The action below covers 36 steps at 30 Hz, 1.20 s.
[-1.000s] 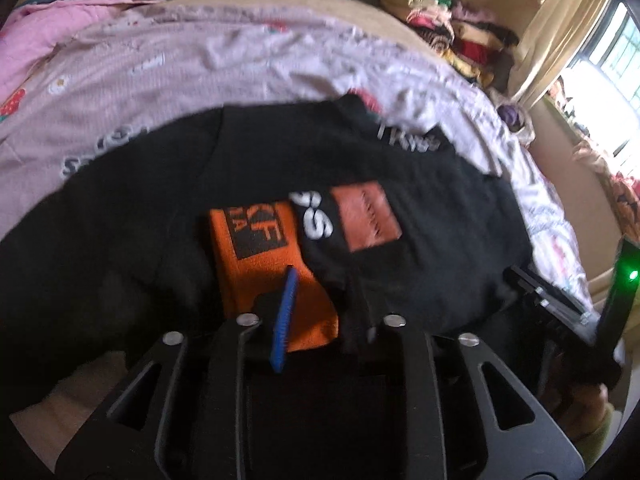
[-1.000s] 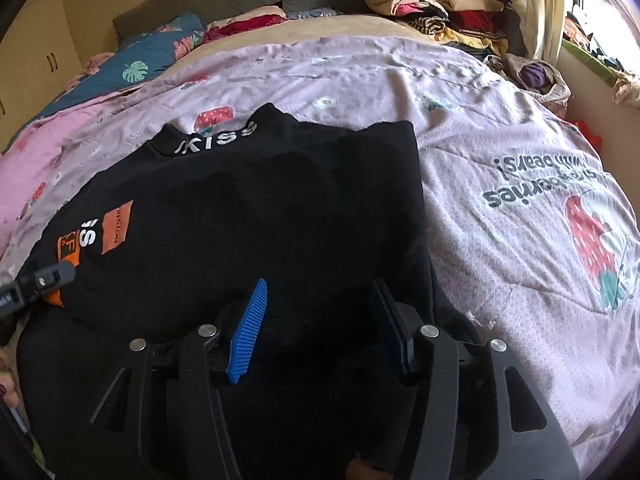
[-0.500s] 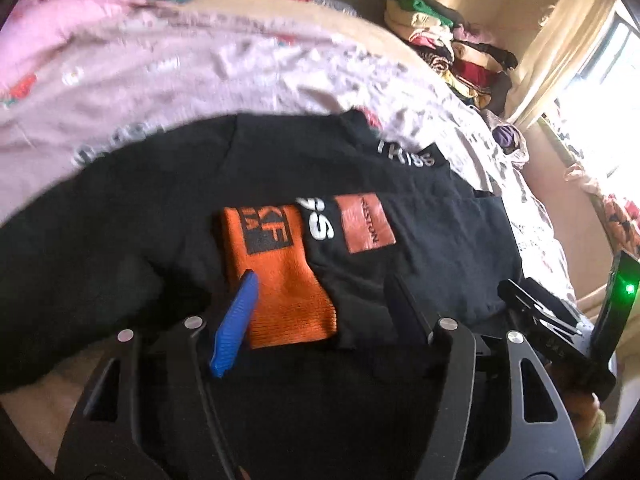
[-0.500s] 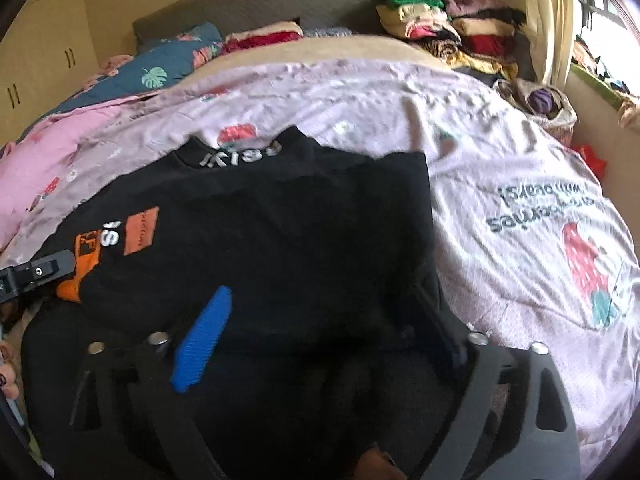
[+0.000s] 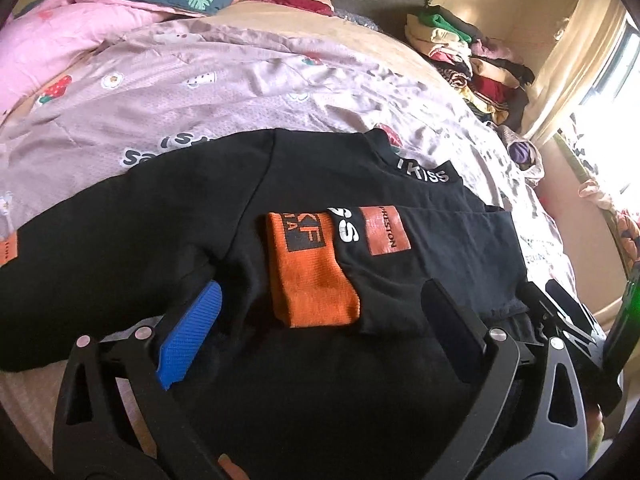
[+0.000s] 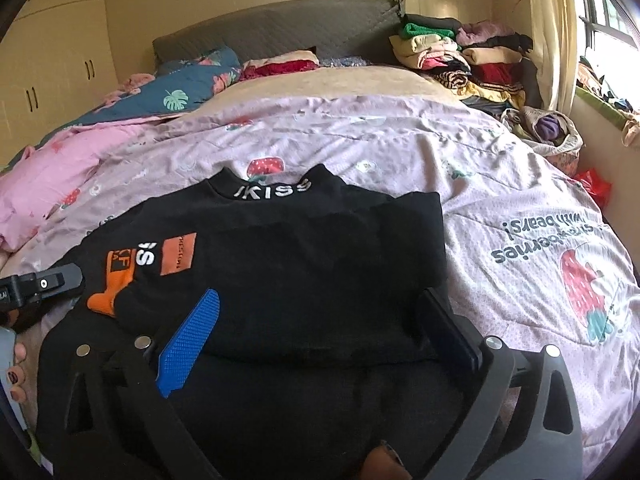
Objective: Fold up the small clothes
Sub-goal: 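Open the left tool and withdraw it from the folded sleeve, then move the left tool toward the orange cuff of the other sleeve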
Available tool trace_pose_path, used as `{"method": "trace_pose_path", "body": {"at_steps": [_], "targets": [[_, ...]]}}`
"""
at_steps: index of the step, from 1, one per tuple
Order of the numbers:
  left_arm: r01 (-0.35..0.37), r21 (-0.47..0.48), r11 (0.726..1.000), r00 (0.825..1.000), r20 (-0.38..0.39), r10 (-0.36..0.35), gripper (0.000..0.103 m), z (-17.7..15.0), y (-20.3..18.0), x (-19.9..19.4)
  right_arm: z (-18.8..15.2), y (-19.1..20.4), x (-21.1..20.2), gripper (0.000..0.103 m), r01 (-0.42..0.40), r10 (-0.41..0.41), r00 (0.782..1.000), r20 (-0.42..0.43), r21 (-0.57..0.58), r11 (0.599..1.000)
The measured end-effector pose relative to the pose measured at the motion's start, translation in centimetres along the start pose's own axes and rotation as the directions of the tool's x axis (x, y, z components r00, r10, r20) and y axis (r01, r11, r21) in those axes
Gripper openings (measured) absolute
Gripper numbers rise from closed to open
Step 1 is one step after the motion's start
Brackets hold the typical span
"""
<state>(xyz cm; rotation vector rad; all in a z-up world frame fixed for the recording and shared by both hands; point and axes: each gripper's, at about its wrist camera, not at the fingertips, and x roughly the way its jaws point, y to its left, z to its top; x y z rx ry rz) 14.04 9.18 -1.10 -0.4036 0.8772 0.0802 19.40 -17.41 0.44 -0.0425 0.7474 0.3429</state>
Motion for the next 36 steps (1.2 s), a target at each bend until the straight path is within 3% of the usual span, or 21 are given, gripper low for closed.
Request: {"method": "trace_pose_path", "body": {"at_steps": [19,36], "targets": [[-0.058,-0.045,0.997,0.996,0.063,0.06,0.093,-1.0,2.4,-3.8,1.1,3.5,-3.5,0.099,-0.05,0.054,0.995,0.079,-0.053,0.997],[-0.126,-0.156,0.98,0.986,0.092,0.142,0.093,-2.3,8.2,-8.0,2.0,9.8,-5.3,0.099,-0.122,0.137,0.987,0.09,-0.154,0.981]]}}
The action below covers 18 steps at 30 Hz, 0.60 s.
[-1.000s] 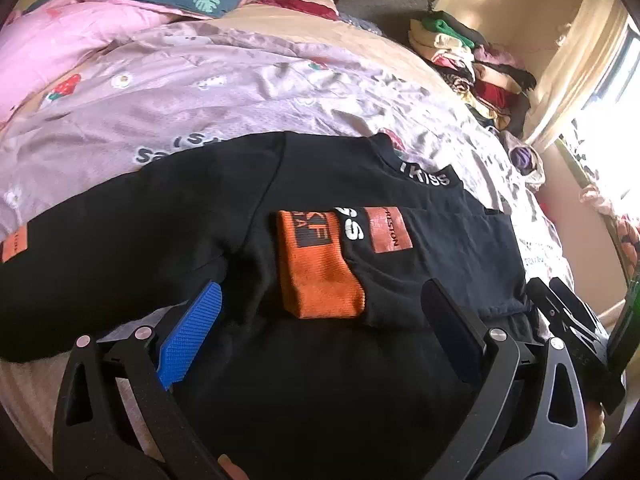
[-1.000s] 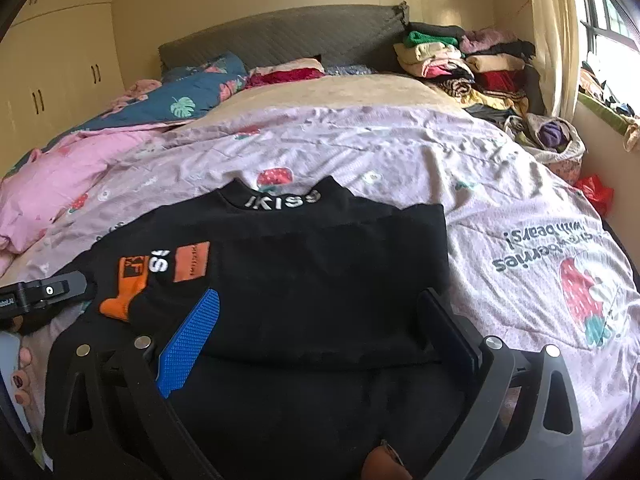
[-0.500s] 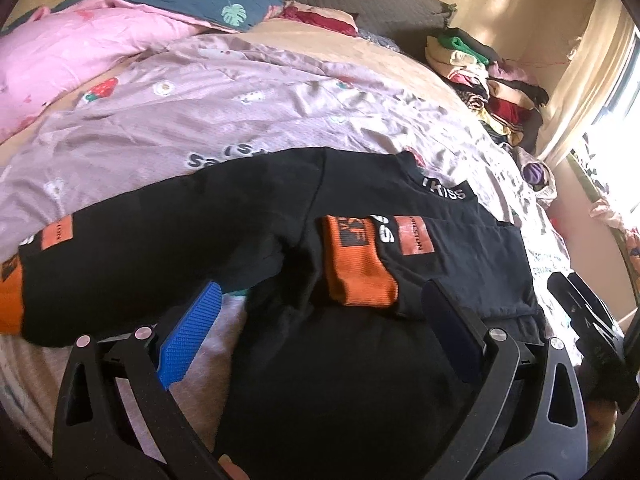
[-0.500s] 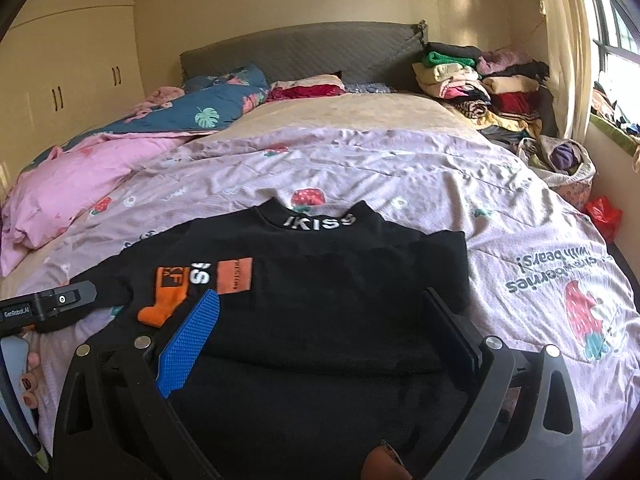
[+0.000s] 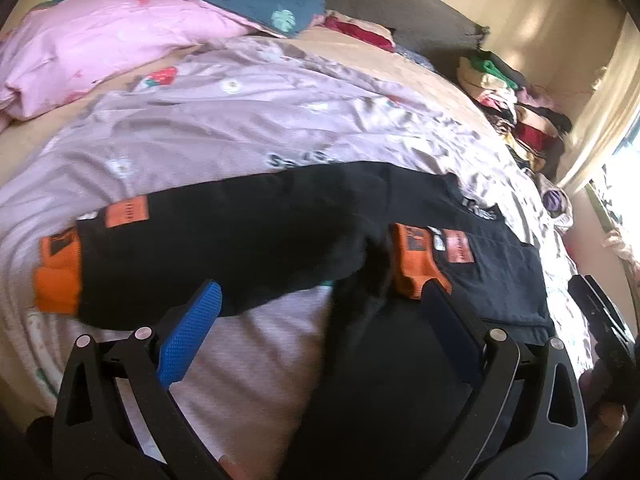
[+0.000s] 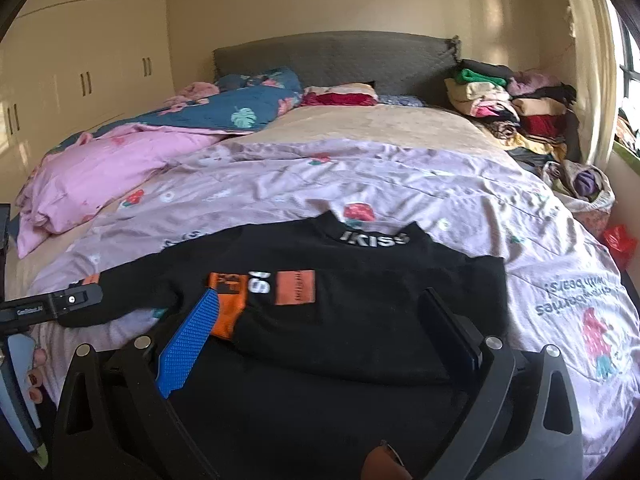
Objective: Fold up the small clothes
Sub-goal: 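Move the left tool toward the orange cuff of the other sleeve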
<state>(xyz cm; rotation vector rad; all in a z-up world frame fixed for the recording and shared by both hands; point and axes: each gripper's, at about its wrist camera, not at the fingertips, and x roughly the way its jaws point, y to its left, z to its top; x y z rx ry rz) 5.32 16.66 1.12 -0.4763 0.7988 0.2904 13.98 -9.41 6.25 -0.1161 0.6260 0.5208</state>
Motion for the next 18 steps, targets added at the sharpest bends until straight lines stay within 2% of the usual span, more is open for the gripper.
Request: {"method": "trace_pose_path", "body": {"at_steps": [18], "targets": [[-0.072,-0.134,0.988,0.997,0.004,0.073,0.093,-0.7,6.2,-1.3,0.1,9.9,1.0,0.099,-0.133,0.126,0.991,-0.054,-0.147,0.98]]}}
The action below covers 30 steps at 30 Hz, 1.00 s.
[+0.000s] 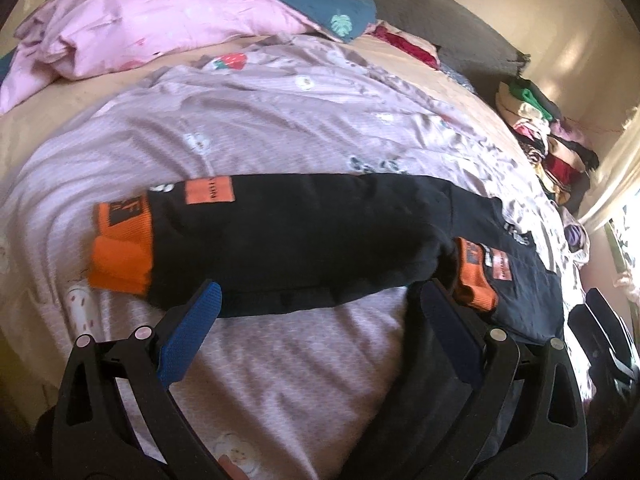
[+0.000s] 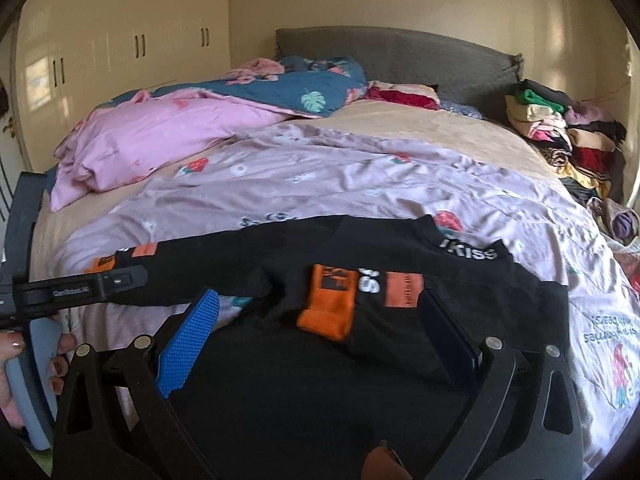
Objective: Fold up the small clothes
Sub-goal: 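Move the left tool toward the orange cuff of the other sleeve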
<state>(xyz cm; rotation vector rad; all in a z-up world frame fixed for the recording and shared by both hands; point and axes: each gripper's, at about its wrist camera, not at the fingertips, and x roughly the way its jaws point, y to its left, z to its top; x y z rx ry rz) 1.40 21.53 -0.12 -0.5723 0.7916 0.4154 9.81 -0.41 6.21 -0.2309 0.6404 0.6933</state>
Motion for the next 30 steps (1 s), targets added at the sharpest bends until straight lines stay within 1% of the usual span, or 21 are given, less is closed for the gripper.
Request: {"method": "trace_pose_path", "body": {"at_steps": [4,10,14,21,26,30], "targets": [[-0.017,-0.031,0.999,1.0,-0.003,0.017,0.093,-0.1,1.2,0.1,0.2,1.4,0.3,0.099,-0.026,0.026,1.0,-0.01,-0.014,1.0],[-0.048,-0.07,0.996,0.999,0.0,0.048,0.093,-0.1,2.9,0.0,0.3,3.0,0.8,0.099,-0.044,0.043,0.999,-0.024,-0.037,0.998],[-0.078,-0.096,0.992,0.997,-0.018,0.077,0.093,-0.1,4.3,0.3,0.4,3.9,1.2,0.099,-0.056,0.055,0.998,-0.033,-0.047,0.997],[-0.106,-0.194,0.975,0.994,-0.041,0.1,0.093,-0.6,7.1,0.7,0.3,5.4,1.4,0.099,-0.073,0.071,0.997,-0.042,-0.059,0.996],[-0.095,-0.264,0.96,0.994,-0.077,0.077,0.093,-1.1,8.7,1.7,-0.1,5.7,1.5,0.099,-0.074,0.071,0.996,-0.047,-0.057,0.996],[-0.07,-0.321,0.945,0.997,-0.048,0.057,0.093,-0.4,10.2,2.2,-0.6,5.5,1.7,0.099,-0.07,0.067,0.996,-0.056,-0.044,0.997]]}}
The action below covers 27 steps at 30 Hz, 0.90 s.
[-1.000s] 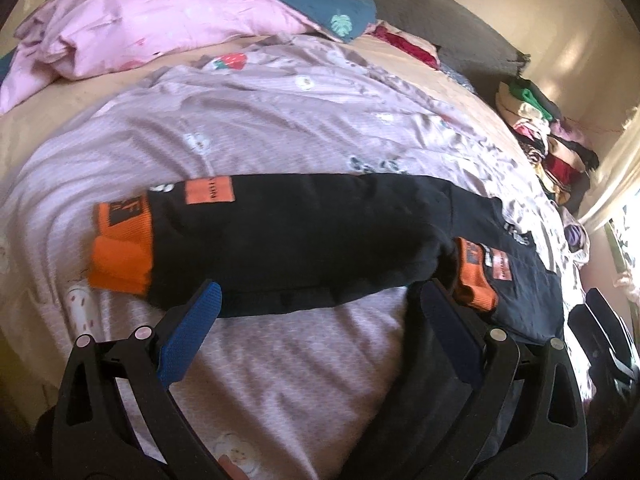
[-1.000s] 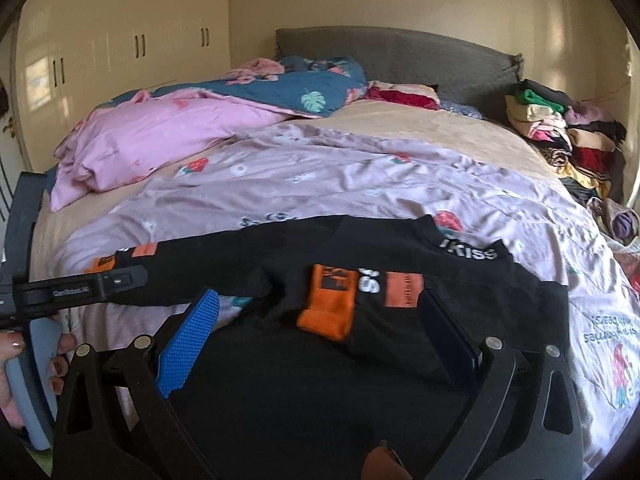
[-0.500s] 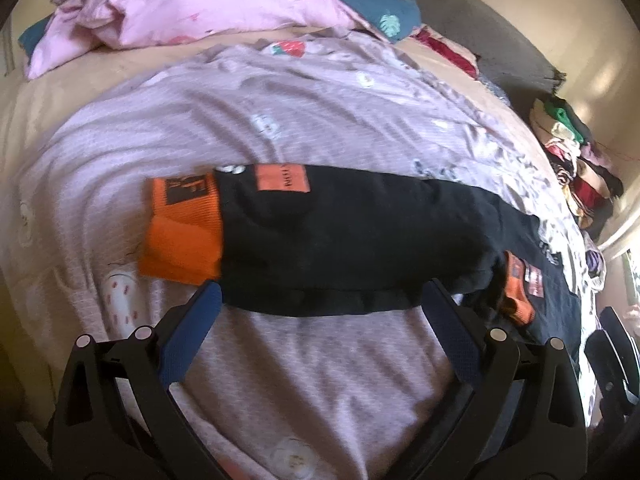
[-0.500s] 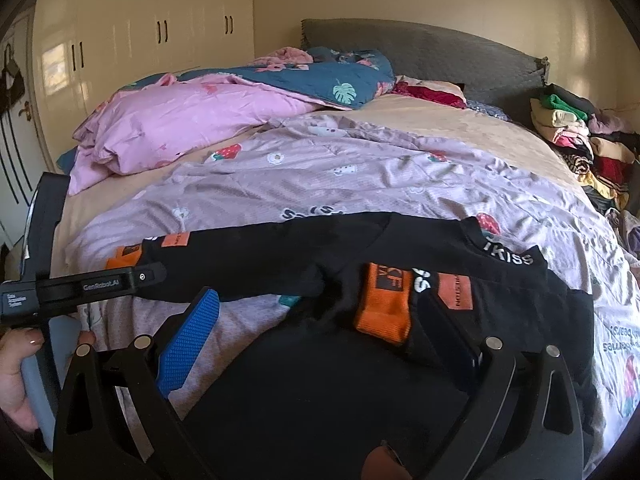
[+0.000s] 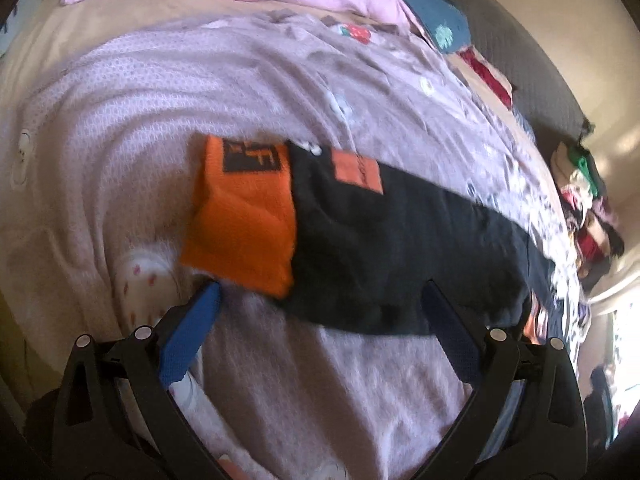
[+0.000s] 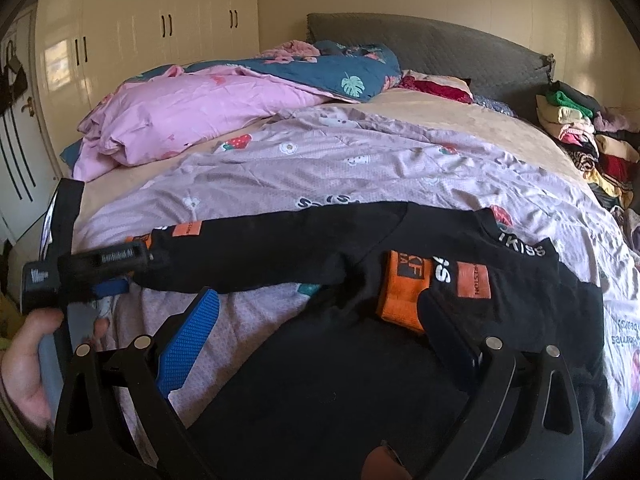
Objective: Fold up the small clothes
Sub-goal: 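Move the left tool toward the orange cuff of the other sleeve, then close the left tool on the other orange cuff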
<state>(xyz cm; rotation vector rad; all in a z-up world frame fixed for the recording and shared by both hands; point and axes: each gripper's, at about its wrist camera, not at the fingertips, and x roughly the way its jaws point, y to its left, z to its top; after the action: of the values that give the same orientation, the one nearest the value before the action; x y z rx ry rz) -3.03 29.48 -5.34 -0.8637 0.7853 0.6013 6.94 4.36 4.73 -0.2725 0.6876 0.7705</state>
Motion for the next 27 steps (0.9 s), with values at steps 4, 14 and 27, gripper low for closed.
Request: {"method": "trace_pose_path", "body": {"at_steps": [4,14,27], "targets": [[0.022,-0.059,0.998,1.0,0.021,-0.02,0.091,1.5,0.8,0.5,-0.4,-0.7,0.2,0.099,0.007,-0.007,1.0,-0.009,0.025,1.0],[0.07,-0.053,0.996,0.995,0.074,-0.066,0.004,2.9,1.2,-0.3,-1.4,-3.5,-0.7,0.099,0.039,-0.038,0.999,-0.007,0.099,0.994],[0.179,0.122,0.976,0.965,0.174,-0.198,0.003,2.7,-5.3,-5.6,-2.7,-9.4,-4.0,0.099,0.099,-0.108,0.994,0.023,0.24,0.966]]}}
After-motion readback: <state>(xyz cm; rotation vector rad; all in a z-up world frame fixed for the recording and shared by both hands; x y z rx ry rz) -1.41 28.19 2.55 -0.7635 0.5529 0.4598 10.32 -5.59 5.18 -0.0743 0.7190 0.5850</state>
